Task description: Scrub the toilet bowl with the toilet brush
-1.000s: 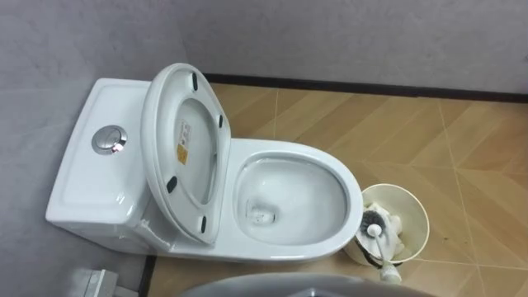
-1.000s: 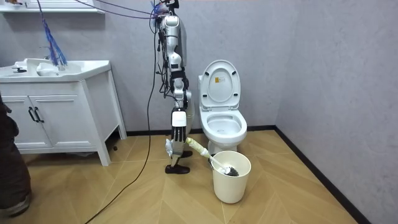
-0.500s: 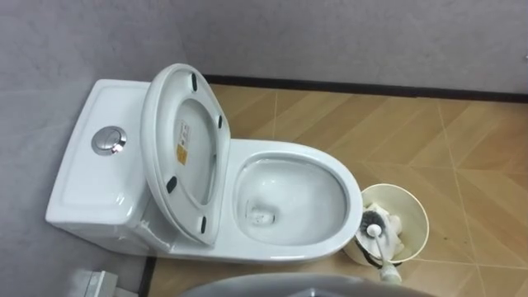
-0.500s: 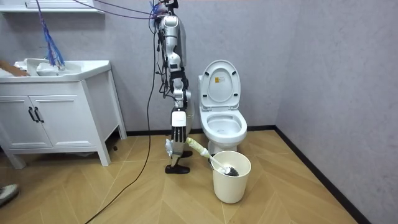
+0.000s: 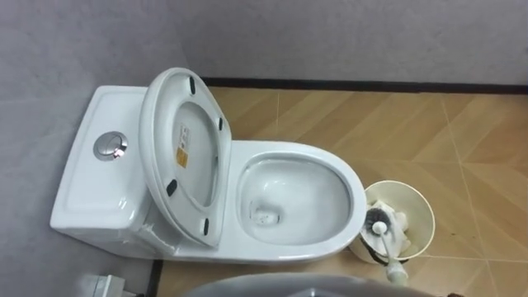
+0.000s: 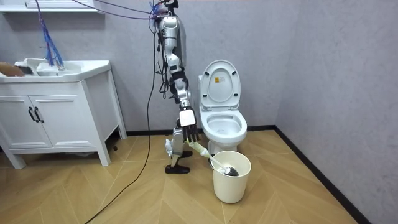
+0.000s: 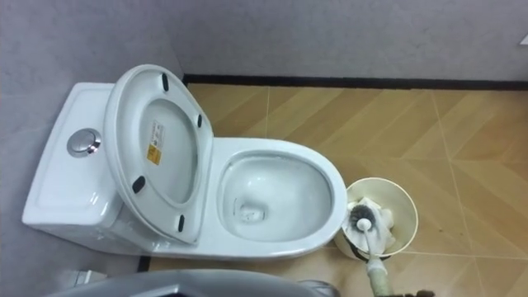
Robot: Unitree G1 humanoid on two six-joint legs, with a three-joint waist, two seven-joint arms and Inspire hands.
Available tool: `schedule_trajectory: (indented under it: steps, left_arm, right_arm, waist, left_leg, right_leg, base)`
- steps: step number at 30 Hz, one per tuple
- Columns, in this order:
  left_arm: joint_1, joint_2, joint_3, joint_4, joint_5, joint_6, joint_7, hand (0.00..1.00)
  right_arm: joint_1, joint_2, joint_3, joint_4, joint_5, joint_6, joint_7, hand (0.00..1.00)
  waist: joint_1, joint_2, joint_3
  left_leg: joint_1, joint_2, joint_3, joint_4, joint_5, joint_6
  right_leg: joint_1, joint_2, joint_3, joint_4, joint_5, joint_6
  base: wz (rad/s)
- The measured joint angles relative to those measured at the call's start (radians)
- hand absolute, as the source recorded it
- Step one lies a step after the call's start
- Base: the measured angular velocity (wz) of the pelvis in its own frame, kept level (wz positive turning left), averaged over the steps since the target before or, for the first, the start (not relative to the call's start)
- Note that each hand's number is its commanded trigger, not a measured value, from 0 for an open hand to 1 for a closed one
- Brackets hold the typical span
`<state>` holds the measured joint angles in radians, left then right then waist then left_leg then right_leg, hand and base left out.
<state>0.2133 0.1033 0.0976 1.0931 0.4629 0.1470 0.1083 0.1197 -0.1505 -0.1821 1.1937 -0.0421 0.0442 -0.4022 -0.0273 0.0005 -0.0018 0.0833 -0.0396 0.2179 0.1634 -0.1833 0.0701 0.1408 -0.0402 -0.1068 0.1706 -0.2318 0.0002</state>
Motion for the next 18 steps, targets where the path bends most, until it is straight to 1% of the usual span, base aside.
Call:
schedule_trajectory:
  steps: [3,5,6,7,8,10,12,15,16,18]
  left_arm:
    - [-0.006,0.001,-0.001,0.000,-0.001,-0.019,0.012,0.00]
    - [-0.008,0.002,-0.001,0.000,-0.001,-0.030,0.017,0.00]
    - [-0.009,0.003,-0.001,0.000,-0.001,-0.038,0.018,0.00]
    - [-0.009,0.004,-0.001,-0.001,-0.001,-0.048,0.018,0.00]
    - [-0.010,0.004,-0.001,0.000,-0.001,-0.052,0.018,0.00]
    - [-0.015,0.004,-0.001,0.000,-0.002,-0.073,0.018,0.00]
    - [-0.022,0.004,-0.001,0.000,-0.003,-0.086,0.020,0.00]
    - [-0.030,0.007,-0.001,0.001,-0.036,-0.104,0.023,0.00]
    - [-0.029,0.009,-0.001,0.001,-0.043,-0.112,0.033,0.00]
    - [-0.029,0.012,-0.002,0.001,-0.061,-0.122,0.040,0.00]
  right_arm:
    - [0.000,0.000,0.003,-0.036,-0.001,-0.031,-0.031,0.00]
    - [-0.002,0.000,0.010,-0.060,-0.002,-0.041,-0.047,0.00]
    - [-0.005,0.000,0.016,-0.072,-0.002,-0.054,-0.055,0.00]
    - [-0.012,0.000,0.020,-0.072,-0.003,-0.070,-0.065,0.00]
    - [-0.014,0.000,0.022,-0.073,-0.003,-0.076,-0.068,0.00]
    - [-0.017,0.000,0.023,-0.107,-0.002,-0.083,-0.089,0.00]
    - [-0.018,0.000,0.025,-0.125,-0.002,-0.105,-0.111,0.00]
    - [-0.022,0.000,0.030,-0.152,-0.003,-0.127,-0.141,0.00]
    - [-0.022,0.000,0.040,-0.153,0.000,-0.140,-0.153,0.00]
    - [-0.022,0.000,0.052,-0.153,0.002,-0.150,-0.163,0.00]
  waist:
    - [0.006,-0.004,-0.0014]
    - [0.010,-0.005,-0.0021]
    - [0.010,-0.006,-0.0022]
    - [0.009,-0.007,-0.0016]
    - [0.008,-0.007,-0.0013]
    - [0.009,-0.007,0.0003]
    - [0.008,-0.007,0.0007]
    - [0.008,-0.008,0.0006]
    - [0.010,-0.008,0.0004]
    - [0.010,-0.007,0.0005]
  left_leg:
    - [-0.003,0.002,0.005,-0.001,-0.001,-0.001]
    - [-0.005,0.003,0.009,-0.002,-0.002,-0.003]
    - [-0.008,0.005,0.013,-0.002,-0.002,-0.004]
    - [-0.009,0.008,0.016,-0.002,-0.003,-0.005]
    - [-0.009,0.008,0.017,-0.002,-0.003,-0.005]
    - [-0.010,0.009,0.017,-0.002,-0.003,-0.006]
    - [-0.012,0.009,0.017,-0.002,-0.003,-0.006]
    - [-0.014,0.009,0.017,-0.003,-0.003,-0.006]
    - [-0.015,0.009,0.017,-0.003,-0.003,-0.006]
    - [-0.017,0.010,0.017,-0.003,-0.003,-0.006]
  right_leg:
    - [-0.005,0.002,0.008,-0.001,0.001,-0.001]
    - [-0.009,0.005,0.015,-0.001,0.002,-0.002]
    - [-0.013,0.006,0.016,-0.001,0.003,-0.004]
    - [-0.015,0.007,0.018,-0.002,0.006,-0.006]
    - [-0.015,0.008,0.018,-0.003,0.006,-0.006]
    - [-0.016,0.008,0.018,-0.003,0.006,-0.007]
    - [-0.018,0.008,0.019,-0.003,0.006,-0.007]
    - [-0.020,0.008,0.019,-0.002,0.006,-0.007]
    - [-0.020,0.009,0.019,-0.001,0.007,-0.007]
    - [-0.020,0.009,0.019,-0.001,0.010,-0.007]
  base:
    - [-0.07]
    - [-0.09]
    - [-0.09]
    - [-0.08]
    - [-0.05]
    - [0.00]
    - [0.00]
    - [0.00]
    - [0.00]
    - [0.00]
